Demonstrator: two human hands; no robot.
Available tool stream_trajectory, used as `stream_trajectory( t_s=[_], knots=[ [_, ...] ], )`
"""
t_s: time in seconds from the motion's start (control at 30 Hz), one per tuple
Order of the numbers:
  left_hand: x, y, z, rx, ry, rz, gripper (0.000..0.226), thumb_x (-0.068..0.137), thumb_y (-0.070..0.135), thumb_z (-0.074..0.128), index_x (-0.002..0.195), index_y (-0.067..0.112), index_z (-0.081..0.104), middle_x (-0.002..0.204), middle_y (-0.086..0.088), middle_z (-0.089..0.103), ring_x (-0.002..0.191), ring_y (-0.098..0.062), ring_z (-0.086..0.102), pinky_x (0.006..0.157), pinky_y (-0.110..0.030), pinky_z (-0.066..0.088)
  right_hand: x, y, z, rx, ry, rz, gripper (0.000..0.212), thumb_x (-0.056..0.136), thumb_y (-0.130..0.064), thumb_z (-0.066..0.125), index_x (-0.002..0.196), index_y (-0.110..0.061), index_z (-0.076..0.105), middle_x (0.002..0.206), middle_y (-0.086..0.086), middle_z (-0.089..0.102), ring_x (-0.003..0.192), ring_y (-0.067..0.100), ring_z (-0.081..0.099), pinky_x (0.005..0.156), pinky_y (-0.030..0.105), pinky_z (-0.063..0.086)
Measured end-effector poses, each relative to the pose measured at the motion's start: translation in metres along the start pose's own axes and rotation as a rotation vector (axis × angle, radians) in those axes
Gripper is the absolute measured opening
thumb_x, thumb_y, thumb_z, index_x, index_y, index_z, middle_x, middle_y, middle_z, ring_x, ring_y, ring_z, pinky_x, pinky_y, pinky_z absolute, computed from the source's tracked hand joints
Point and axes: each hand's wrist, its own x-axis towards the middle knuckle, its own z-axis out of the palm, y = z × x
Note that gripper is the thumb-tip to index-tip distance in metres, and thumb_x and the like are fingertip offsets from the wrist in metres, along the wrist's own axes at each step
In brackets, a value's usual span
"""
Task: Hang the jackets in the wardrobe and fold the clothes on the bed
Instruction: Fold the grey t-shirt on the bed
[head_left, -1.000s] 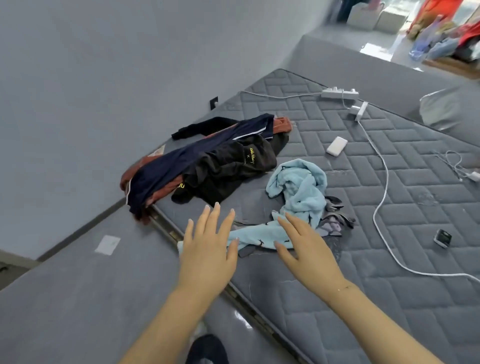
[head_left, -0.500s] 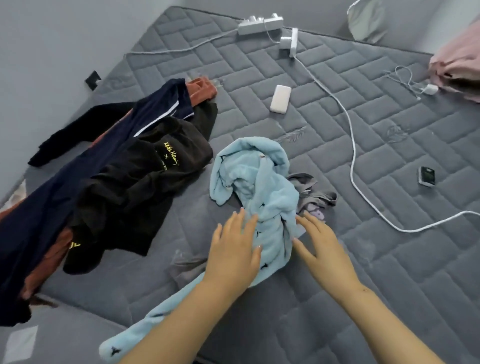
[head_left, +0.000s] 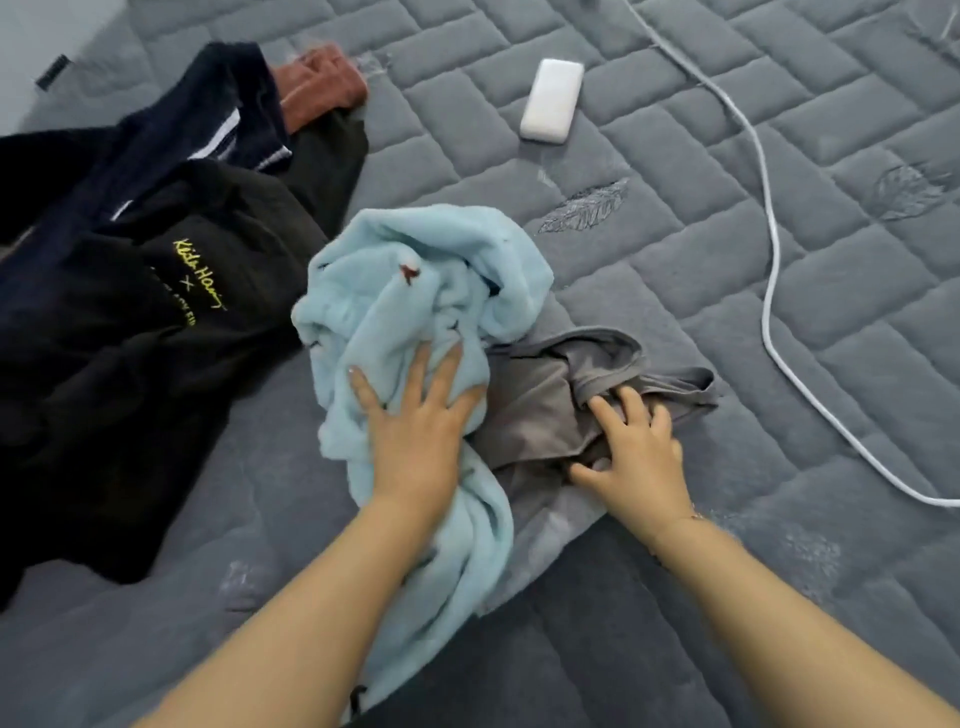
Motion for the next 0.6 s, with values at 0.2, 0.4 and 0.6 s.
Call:
stream_trajectory(
  t_s=[0.2, 0.4, 0.6],
  knots=[
    [0.006, -0.090, -0.019, 0.060, -0.123, -0.029, 0.066, 0.097, 0.025, 0.053, 0.149, 0.049, 0.019, 0.162, 0.006, -0.019, 0.148, -0.024, -0.020, 0.107, -0.075, -0.007, -0.011, 0.003, 0.000, 0.184, 0.101, -0.181, 0.054, 0.078, -0.003, 0.067, 0.129, -0.016, 0.058, 0.124, 0.004, 0.052, 0.101, 0.030, 0.045, 0.086, 0.033, 0.041],
    [-0.036, -0.012, -0.044, -0.608, -0.063, 0.233, 0.060, 0.088, 0.028, 0.068, 0.144, 0.030, 0.044, 0.162, -0.001, 0.016, 0.150, -0.021, 0.013, 0.121, -0.045, 0.010, -0.060, 0.015, -0.017, 0.518, 0.133, -0.172, 0.041, 0.074, 0.010, 0.066, 0.108, -0.012, 0.067, 0.106, -0.005, 0.059, 0.101, 0.017, 0.059, 0.081, 0.018, 0.040],
    [-0.067, 0.075, -0.019, -0.556, -0.426, 0.305, 0.076, 0.085, 0.052, 0.066, 0.150, 0.040, 0.027, 0.145, 0.004, 0.040, 0.133, -0.018, 0.039, 0.108, -0.041, 0.034, -0.134, 0.064, -0.003, 0.552, 0.347, -0.064, 0.040, 0.072, 0.019, 0.063, 0.103, -0.006, 0.063, 0.104, 0.004, 0.055, 0.099, 0.025, 0.054, 0.090, 0.035, 0.043]
  ],
)
